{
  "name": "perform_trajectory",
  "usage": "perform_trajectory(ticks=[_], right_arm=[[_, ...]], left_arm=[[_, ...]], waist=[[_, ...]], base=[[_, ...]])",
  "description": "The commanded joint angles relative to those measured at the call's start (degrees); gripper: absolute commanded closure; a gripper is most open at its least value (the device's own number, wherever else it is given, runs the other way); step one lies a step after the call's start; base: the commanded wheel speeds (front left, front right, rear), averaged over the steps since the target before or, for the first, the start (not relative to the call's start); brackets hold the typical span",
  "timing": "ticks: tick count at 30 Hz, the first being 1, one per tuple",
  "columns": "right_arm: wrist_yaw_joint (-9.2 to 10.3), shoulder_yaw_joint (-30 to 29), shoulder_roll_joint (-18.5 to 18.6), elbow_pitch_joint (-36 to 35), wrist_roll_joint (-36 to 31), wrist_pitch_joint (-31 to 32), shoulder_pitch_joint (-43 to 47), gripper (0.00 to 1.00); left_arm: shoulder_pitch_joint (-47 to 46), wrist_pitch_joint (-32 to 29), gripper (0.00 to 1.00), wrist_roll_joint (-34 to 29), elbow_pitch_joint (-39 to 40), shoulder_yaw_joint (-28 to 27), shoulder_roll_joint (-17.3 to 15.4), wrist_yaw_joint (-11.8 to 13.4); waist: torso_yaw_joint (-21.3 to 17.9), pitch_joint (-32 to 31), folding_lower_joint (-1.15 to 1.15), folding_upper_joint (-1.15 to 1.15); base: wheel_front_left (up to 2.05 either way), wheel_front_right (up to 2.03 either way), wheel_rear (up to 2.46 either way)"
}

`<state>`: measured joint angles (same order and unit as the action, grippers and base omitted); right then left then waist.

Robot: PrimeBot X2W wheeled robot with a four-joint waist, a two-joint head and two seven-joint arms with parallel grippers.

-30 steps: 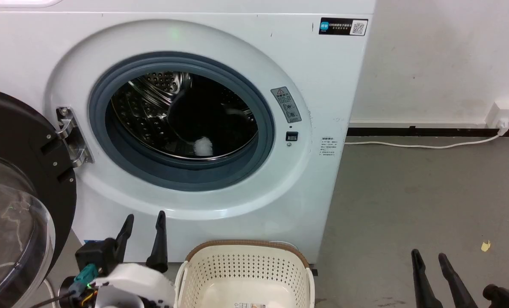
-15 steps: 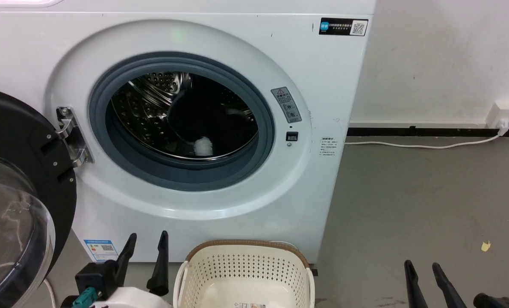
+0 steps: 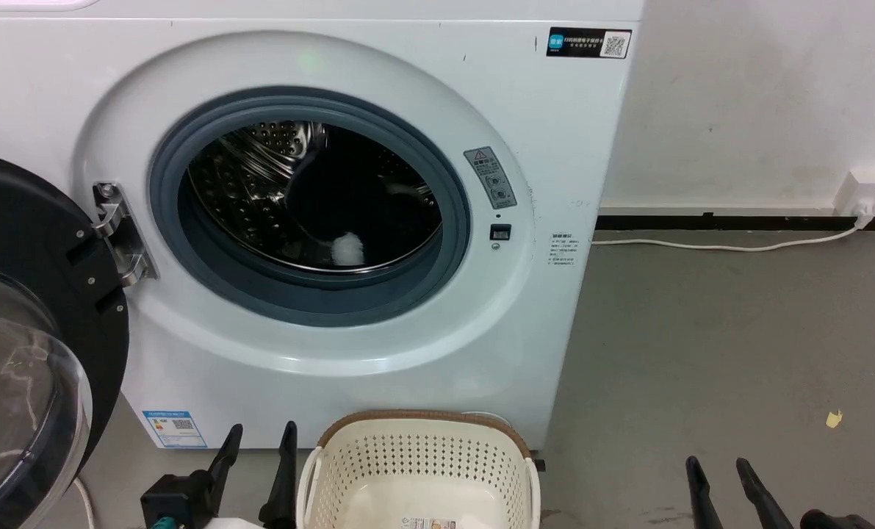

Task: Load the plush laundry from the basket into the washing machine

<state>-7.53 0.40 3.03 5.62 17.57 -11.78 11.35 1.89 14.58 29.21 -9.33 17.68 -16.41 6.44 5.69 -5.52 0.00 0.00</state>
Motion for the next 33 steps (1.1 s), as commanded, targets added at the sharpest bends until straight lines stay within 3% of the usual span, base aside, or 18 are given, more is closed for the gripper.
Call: perform_trajectory(ticks=[1,24,25,33], right_arm=[[0.04,0.06,-0.15,-0.27,-0.37,-0.2,0.8,0.0],[0.04,0.5,-0.15,-0.97,-0.16,0.26,1.12,0.0],[0.0,0.42,0.0,-0.71,-0.37,0.15,0.28,1.0],[0.0,0.31,0.01,-0.84,-1.0,0.58,-0.16,1.0]], left_arm=[[0.53,0.29,0.0,-0.65,0.31,0.11,-0.25,0.28],[-0.35,0.06,0.0,-0.2,1.7,0.0,-1.19,1.11],[-0.05,0.0,1.0,-0.3,1.56,0.03,-0.91,0.95],[-0.12,-0.52,1.0,-1.34,1.8,-0.59,-0.29,0.69]], waist=[[0.06,0.03,0.0,0.0],[0.4,0.0,0.0,0.0],[0.4,0.0,0.0,0.0],[0.18,0.2,0.0,0.0]], base=[[0.0,0.0,0.0],[0.0,0.0,0.0],[0.0,0.0,0.0],[0.0,0.0,0.0]])
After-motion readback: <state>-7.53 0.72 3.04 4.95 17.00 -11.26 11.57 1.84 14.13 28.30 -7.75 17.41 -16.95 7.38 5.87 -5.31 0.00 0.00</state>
